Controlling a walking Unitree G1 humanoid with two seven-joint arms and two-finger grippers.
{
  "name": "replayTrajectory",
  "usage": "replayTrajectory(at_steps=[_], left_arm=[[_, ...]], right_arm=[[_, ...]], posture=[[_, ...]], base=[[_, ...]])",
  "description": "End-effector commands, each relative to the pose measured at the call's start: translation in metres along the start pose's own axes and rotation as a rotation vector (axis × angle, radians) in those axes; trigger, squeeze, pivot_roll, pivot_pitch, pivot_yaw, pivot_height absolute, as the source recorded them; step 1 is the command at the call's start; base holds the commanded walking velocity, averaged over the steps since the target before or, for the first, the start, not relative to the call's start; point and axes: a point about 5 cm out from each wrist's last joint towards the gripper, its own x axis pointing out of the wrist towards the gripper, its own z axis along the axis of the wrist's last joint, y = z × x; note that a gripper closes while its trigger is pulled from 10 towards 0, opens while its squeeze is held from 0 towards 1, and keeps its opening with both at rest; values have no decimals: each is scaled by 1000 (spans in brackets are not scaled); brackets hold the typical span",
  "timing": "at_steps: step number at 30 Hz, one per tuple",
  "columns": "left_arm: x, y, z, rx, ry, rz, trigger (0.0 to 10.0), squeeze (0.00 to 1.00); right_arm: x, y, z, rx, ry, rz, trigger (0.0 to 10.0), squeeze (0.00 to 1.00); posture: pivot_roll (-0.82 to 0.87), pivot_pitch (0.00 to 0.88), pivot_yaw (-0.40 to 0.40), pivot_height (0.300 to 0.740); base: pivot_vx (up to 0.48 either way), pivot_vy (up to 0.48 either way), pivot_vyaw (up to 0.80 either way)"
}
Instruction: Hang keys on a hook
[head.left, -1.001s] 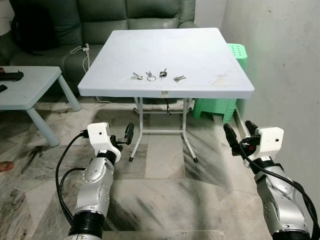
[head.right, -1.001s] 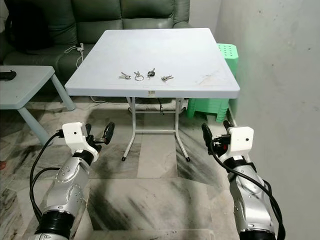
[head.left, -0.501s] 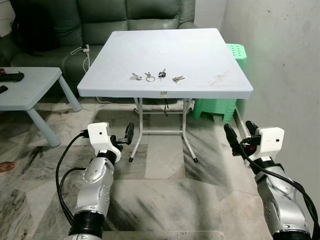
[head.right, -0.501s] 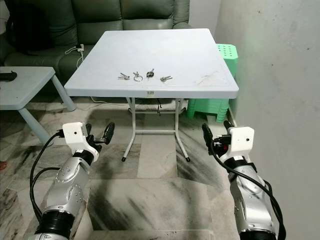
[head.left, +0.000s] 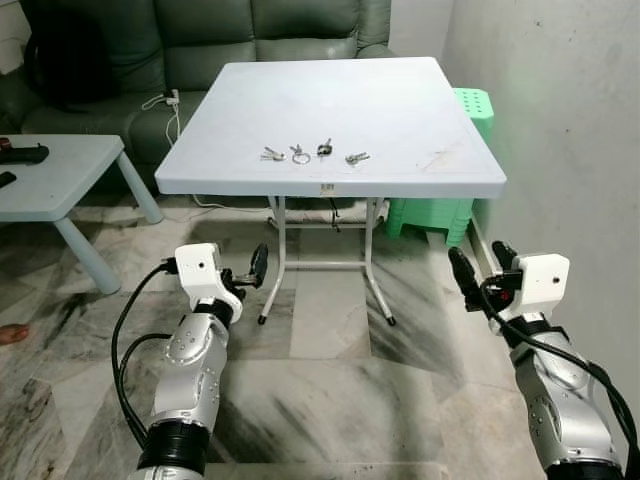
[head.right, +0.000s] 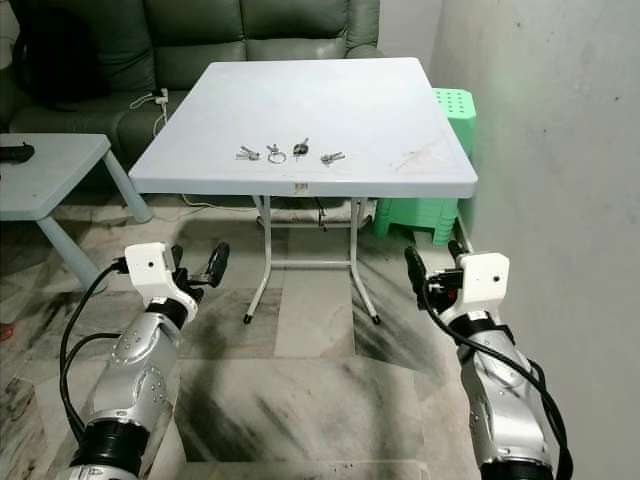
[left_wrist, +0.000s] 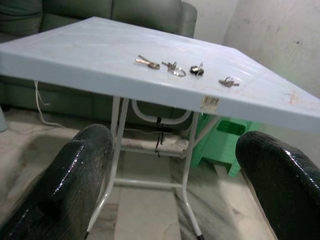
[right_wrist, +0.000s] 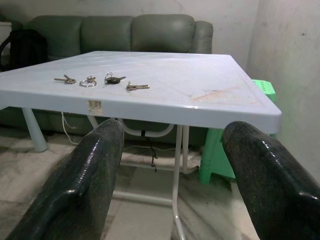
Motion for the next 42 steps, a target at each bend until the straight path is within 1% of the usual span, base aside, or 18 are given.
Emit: replayTrajectory(at_steps=[1, 42], left_arm=[[4, -2, 4, 10, -16, -5, 10000, 0], [4, -2, 5, 6, -23, -9, 10000, 0]], right_arm=[[3, -1, 6, -8, -16, 9, 10000, 0], [3, -2, 7, -13, -16, 12, 10000, 0]], posture=[[-73, 0, -10, 740], [-79, 0, -13, 740]], base=[[285, 0, 0], [321, 0, 0]])
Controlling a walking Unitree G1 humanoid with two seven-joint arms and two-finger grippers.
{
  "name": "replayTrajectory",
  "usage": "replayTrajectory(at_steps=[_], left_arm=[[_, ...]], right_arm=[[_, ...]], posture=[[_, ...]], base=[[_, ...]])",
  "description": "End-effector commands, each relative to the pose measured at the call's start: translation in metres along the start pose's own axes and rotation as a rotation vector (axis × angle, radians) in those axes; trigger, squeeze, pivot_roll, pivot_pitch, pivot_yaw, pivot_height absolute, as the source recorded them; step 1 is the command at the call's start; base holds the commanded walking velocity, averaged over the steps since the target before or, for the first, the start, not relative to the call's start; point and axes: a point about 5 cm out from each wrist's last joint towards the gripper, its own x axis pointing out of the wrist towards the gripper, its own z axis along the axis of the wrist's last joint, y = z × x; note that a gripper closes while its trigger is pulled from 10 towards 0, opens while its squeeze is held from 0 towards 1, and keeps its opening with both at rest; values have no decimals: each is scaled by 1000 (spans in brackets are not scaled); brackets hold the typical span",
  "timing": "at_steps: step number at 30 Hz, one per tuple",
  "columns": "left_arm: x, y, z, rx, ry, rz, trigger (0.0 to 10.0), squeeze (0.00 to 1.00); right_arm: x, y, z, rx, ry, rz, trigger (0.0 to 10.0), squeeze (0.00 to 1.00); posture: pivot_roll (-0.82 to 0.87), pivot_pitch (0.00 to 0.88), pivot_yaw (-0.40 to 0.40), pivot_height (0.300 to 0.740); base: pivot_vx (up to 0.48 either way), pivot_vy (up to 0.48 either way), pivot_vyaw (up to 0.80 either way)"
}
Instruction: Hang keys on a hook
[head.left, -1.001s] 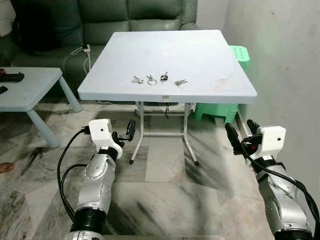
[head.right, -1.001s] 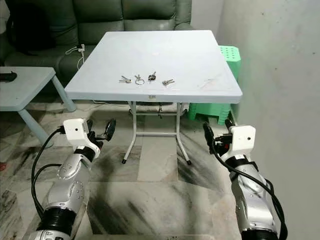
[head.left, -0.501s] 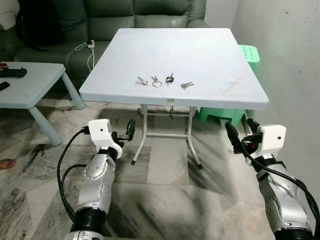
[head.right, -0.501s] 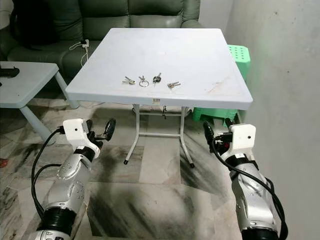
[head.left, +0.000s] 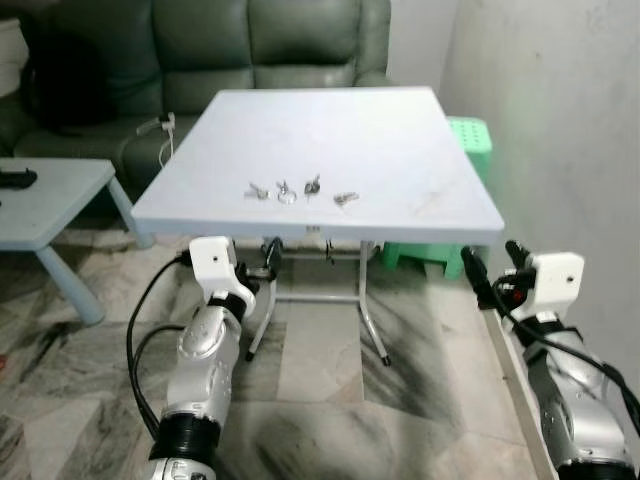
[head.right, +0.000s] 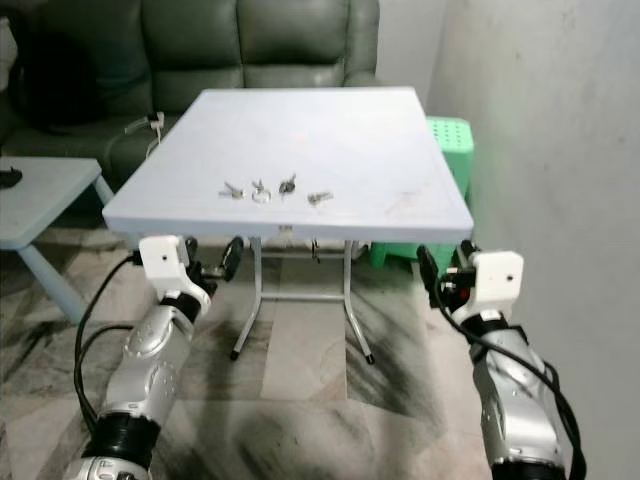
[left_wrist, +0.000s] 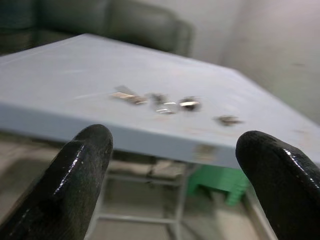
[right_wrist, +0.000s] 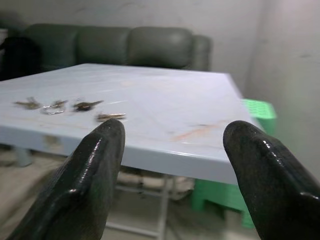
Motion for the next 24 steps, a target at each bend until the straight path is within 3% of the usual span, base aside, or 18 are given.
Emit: replayTrajectory(at_steps=[1, 17, 20, 24], left_arm=[[2, -1, 3, 5, -7, -6, 10000, 0], [2, -1, 2, -9, -9, 1, 10000, 0], [2, -2, 2, -9, -10, 1, 10000, 0], [2, -2, 3, -8, -11, -1, 10000, 0]], right_arm=[[2, -1, 4, -8, -8, 8, 10000, 0], [2, 0, 4, -6, -8, 16, 10000, 0], [2, 0, 5, -45, -10, 27, 10000, 0], [2, 1, 5, -39, -5, 33, 10000, 0]], posture=[[-78, 0, -13, 740], [-77, 0, -15, 740], [-76, 0, -16, 740], [-77, 0, -17, 740]], base=[[337, 0, 0], [336, 0, 0], [333, 0, 0], [330, 0, 705]])
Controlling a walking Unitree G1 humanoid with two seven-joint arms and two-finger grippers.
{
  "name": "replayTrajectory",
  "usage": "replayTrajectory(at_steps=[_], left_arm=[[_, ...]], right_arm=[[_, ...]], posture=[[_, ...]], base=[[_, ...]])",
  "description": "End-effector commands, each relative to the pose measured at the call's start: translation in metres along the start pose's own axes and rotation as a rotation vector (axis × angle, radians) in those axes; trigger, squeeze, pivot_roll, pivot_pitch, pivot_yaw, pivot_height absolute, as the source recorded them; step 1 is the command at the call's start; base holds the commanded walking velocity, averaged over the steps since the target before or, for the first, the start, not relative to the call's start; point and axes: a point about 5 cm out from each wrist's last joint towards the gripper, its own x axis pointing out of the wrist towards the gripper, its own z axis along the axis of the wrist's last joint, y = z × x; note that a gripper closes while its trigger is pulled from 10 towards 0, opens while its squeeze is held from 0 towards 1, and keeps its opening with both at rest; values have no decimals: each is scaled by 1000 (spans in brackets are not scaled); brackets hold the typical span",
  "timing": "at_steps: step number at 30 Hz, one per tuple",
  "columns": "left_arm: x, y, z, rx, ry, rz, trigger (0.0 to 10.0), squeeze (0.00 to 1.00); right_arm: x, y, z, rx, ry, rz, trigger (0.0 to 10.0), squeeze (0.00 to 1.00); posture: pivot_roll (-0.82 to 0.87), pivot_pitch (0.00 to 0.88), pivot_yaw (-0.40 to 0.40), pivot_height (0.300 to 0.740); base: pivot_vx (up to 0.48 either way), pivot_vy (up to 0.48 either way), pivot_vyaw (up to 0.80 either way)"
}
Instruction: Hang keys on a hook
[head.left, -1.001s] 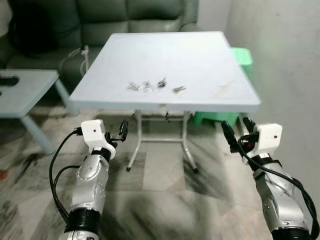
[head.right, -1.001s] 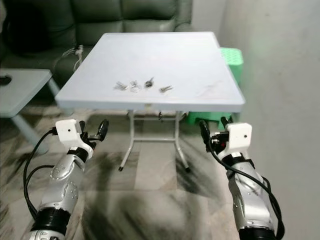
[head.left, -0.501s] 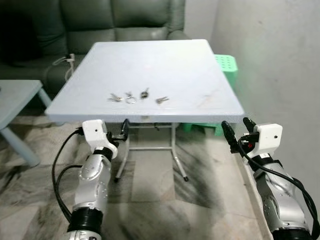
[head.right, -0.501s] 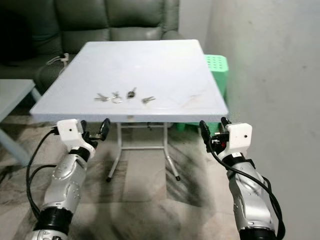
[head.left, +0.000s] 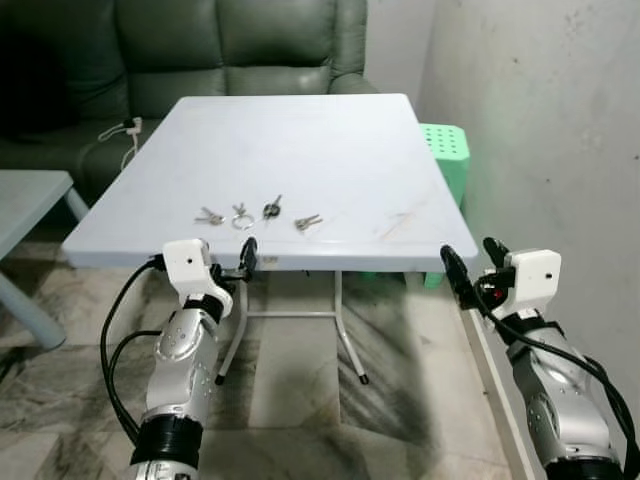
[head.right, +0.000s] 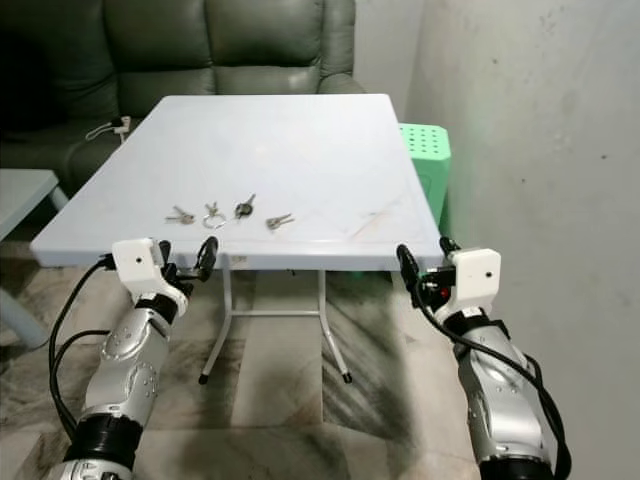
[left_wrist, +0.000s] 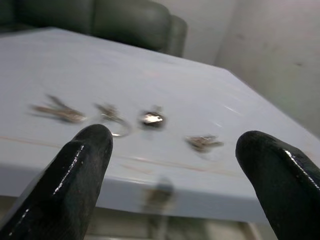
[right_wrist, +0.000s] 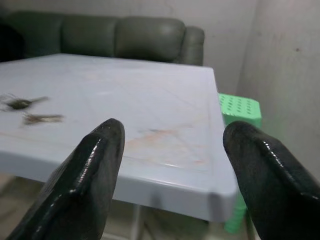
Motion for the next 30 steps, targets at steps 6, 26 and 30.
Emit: replayTrajectory(at_steps=[6, 26, 30], left_arm=[[-1, 8, 3, 17, -1, 20, 10000, 0], [0, 8, 3, 16, -4, 19, 10000, 0], [0, 7, 3, 16, -4, 19, 10000, 0]], right_arm=[[6, 7, 7, -11, -27, 25, 10000, 0], [5, 7, 8, 21, -39, 30, 10000, 0], [5, 6, 8, 21, -38, 32, 10000, 0]], posture=[[-78, 0, -17, 740], [-78, 0, -17, 740], [-79, 0, -19, 740]], base=[[330, 0, 800], [340, 0, 200], [342, 0, 0]])
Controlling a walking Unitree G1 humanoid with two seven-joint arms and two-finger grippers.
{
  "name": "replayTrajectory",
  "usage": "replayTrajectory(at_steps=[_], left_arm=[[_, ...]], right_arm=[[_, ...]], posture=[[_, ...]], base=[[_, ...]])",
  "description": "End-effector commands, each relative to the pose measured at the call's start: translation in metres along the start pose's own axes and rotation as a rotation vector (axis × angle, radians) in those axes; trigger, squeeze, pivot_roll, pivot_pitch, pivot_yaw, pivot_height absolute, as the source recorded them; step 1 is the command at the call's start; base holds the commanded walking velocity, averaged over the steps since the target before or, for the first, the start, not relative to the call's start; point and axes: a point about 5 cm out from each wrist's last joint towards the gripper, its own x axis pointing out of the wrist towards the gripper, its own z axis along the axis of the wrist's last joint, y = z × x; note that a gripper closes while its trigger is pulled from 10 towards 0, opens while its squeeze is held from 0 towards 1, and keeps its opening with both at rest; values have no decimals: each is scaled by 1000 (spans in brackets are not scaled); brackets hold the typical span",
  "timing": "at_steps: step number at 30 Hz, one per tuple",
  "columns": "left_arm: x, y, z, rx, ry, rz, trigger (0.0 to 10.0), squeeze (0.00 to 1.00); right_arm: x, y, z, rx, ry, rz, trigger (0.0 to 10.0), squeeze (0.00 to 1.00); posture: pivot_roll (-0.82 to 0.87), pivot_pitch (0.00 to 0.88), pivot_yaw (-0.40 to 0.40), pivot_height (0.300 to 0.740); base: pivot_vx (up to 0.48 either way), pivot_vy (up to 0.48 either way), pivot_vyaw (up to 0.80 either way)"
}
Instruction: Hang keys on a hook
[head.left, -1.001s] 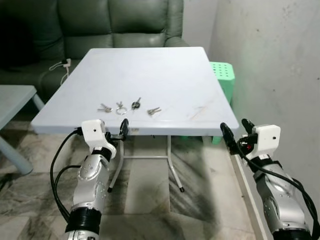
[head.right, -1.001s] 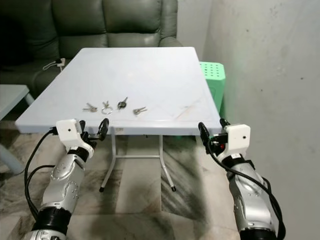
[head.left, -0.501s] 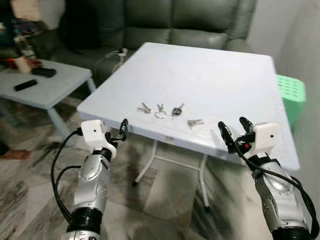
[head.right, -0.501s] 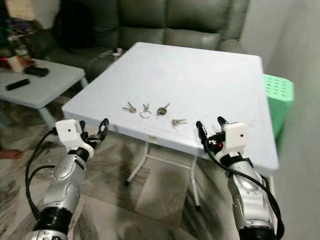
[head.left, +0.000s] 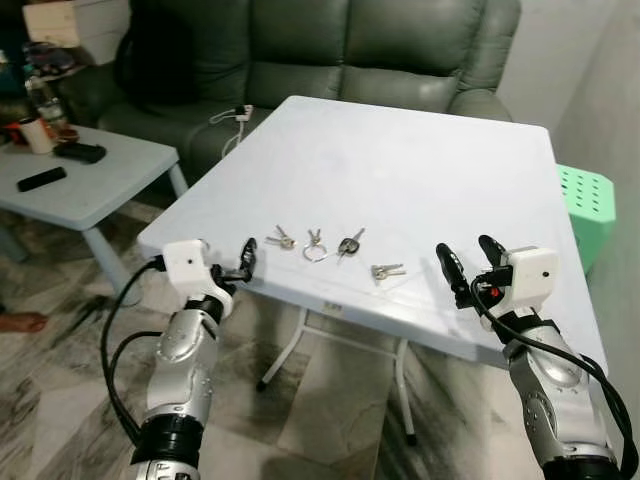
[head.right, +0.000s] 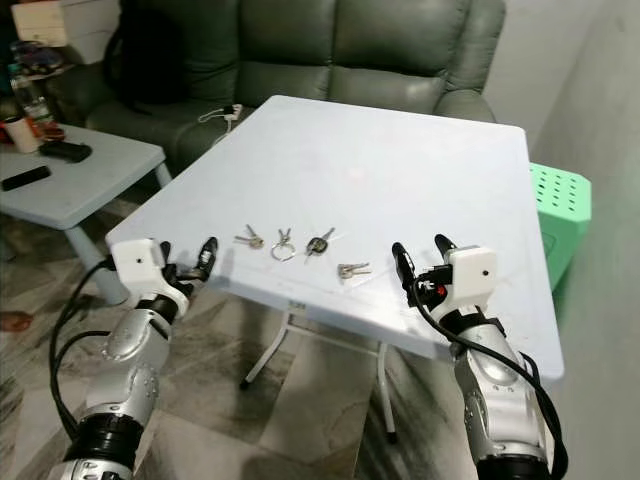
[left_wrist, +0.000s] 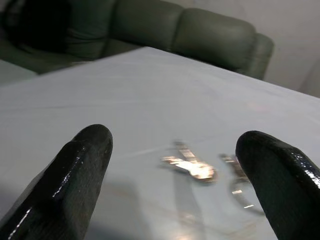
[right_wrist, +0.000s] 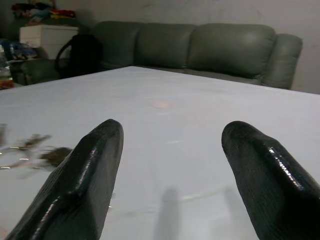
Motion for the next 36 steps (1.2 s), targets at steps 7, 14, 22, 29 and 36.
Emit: replayTrajectory(at_steps=[7, 14, 22, 29, 36], left_arm=[[2, -12, -1, 12, -4, -22, 10000, 0], [1, -14, 2, 19, -22, -40, 10000, 0], [-7, -27, -2, 38, -18, -102, 10000, 0], [-10, -34, -7, 30, -4, -117, 10000, 0], [-17, -44, -10, 59, 1, -180, 10000, 0]], right_arm=[[-2, -9, 3, -17, -2, -13, 10000, 0], [-2, -10, 2, -24, 9, 4, 10000, 0], [-6, -9, 1, -34, 19, 44, 10000, 0], [-9, -5, 2, -21, 11, 67, 10000, 1000], [-15, -4, -4, -65, 49, 85, 10000, 0]], posture=[[-78, 0, -23, 740], [-75, 0, -27, 740], [-69, 3, -31, 740], [-72, 8, -32, 740], [-75, 10, -34, 740]], base=[[140, 0, 0], [0, 0, 0], [0, 0, 0], [0, 0, 0], [0, 0, 0]])
